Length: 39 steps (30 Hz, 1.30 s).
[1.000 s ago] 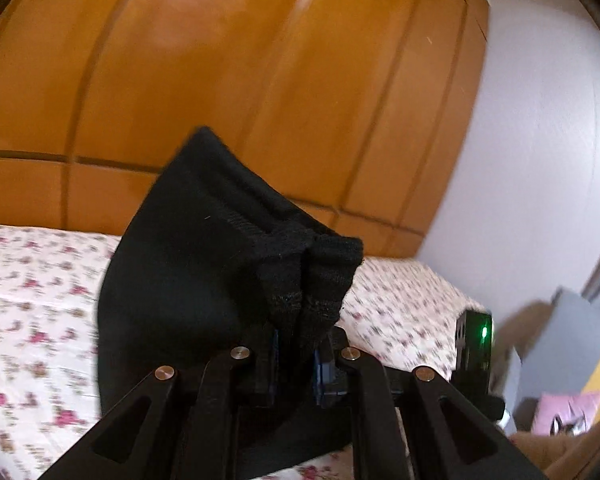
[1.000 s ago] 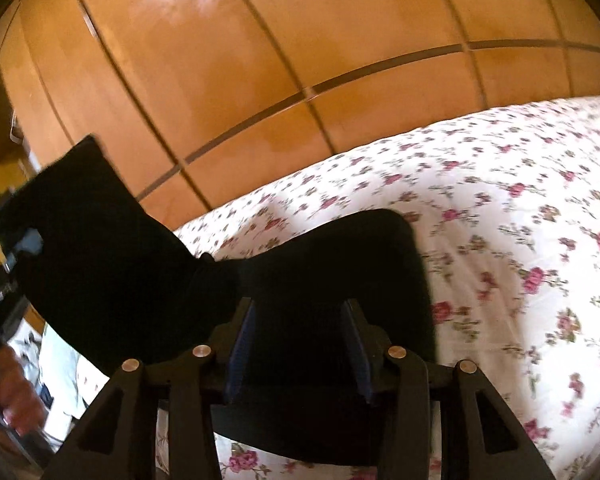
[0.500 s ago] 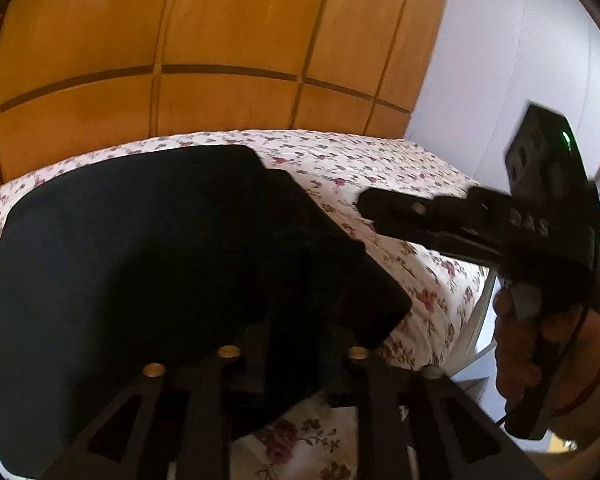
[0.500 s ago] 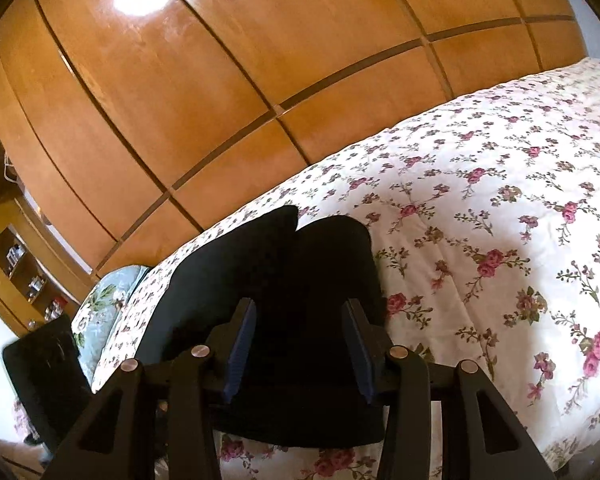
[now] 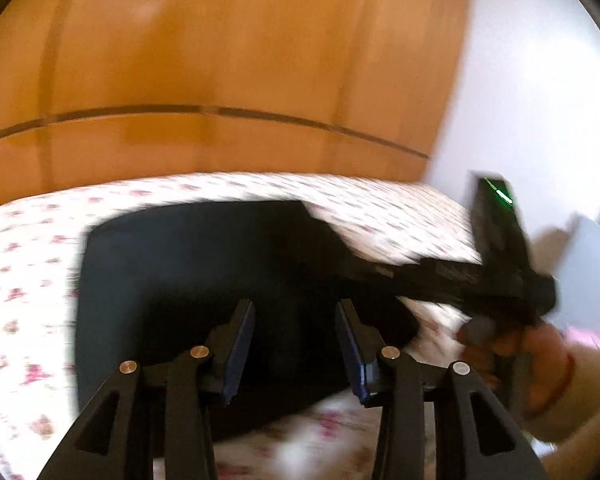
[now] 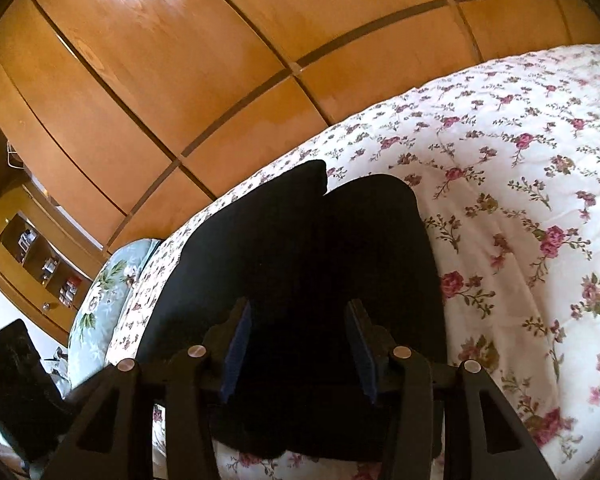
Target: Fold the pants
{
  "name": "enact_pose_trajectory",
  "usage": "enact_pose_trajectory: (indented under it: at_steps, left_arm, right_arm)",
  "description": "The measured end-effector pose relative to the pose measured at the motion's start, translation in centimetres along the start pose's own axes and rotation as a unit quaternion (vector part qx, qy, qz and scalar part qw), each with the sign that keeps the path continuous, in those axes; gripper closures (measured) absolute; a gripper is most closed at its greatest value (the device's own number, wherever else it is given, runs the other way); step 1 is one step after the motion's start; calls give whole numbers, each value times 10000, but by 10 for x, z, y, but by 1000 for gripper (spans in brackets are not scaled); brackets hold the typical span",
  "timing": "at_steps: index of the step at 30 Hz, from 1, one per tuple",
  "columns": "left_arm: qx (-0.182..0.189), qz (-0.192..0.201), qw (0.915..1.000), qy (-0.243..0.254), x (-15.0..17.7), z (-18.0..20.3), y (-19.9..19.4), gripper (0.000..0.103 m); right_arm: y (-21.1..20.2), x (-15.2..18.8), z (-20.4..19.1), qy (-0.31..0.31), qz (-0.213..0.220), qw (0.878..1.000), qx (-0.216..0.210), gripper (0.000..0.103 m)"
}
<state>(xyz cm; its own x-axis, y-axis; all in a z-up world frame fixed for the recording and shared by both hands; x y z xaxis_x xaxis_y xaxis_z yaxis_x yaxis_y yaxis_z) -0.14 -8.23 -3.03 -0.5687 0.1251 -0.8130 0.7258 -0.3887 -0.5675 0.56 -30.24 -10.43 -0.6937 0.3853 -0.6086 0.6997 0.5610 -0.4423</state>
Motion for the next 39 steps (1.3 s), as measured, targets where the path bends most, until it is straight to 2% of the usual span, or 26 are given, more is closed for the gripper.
enact_pose_trajectory:
  at_steps: [3, 5, 10, 13, 14, 16, 17, 19, 23, 26, 28, 30, 31, 33, 34, 36, 39]
  left_arm:
    - [-644, 21, 9971, -409, -5, -36, 0, 61]
    - [-992, -115, 9920, -772, -6, -62, 4, 61]
    - [-1251, -612, 9798, -1435, 12, -106, 22, 59]
    - [-1161, -792, 9745, -1750, 29, -121, 26, 48]
    - [-1079, -838, 9721, -1908, 35, -125, 27, 48]
    - [-1009, -866, 9700, -2033, 36, -126, 28, 48]
    - [-1005, -871, 9693, -2066, 37, -127, 28, 48]
    - [-1038, -859, 9700, -2022, 33, -126, 26, 48]
    - [-1084, -493, 9790, -1656, 14, -109, 12, 49]
    - [-832, -210, 9873, -1338, -3, -86, 1, 49]
    - [-713, -177, 9909, -1125, -7, -71, -1, 49]
    - [-594, -302, 9933, -946, -5, -58, 7, 49]
    - [-560, -523, 9936, -835, 1, -51, 17, 49]
    - [-719, -784, 9926, -581, 13, -41, 29, 49]
    - [-903, -777, 9922, -376, 19, -36, 33, 48]
    - [-1260, -590, 9902, 87, 27, -26, 34, 48]
    - [-1316, -582, 9895, 161, 27, -23, 34, 48]
  right_arm:
    - [6, -3, 2, 61, -102, 9999, -2, 54]
    - [11, -5, 3, 111, -184, 9998, 23, 54]
    - [24, -8, 4, 151, -309, 9994, 22, 54]
    - [33, -8, 1, 95, -416, 9991, -36, 54]
    - [37, -8, -3, 25, -472, 9988, -111, 56]
    - [45, -4, -11, -157, -615, 9979, -101, 78]
    - [46, -4, -14, -227, -637, 9977, -92, 83]
    - [42, -7, -22, -258, -548, 9980, -195, 87]
    - [11, -21, -44, -339, -241, 9976, -562, 89]
    - [-8, -29, -48, -433, -134, 9978, -486, 89]
    - [-19, -33, -38, -313, -105, 9988, -373, 89]
    - [-24, -32, -16, -106, -67, 9998, -175, 89]
    - [-23, -31, -4, 40, -122, 9999, -16, 89]
    - [-10, -23, 20, 342, -378, 9985, 180, 89]
    - [-4, -18, 29, 495, -421, 9977, 184, 88]
    - [1, -10, 40, 741, -244, 9969, -51, 88]
    - [2, -7, 43, 787, -50, 9968, -132, 87]
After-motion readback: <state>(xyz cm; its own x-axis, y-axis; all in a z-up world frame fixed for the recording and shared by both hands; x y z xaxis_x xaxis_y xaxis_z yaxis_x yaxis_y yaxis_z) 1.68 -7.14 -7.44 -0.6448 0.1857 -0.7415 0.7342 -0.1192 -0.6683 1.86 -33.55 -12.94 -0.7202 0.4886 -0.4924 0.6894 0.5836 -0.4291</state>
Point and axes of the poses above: each gripper's, at about its wrist camera, not at the fingertips, and y roughly the way its jaws point, z to its right, x to its underside, the point moved 3 cm from there along y, roughly the way its jaws point, and after that the axes turned 12 degrees about -x, right-handed, at the moved point
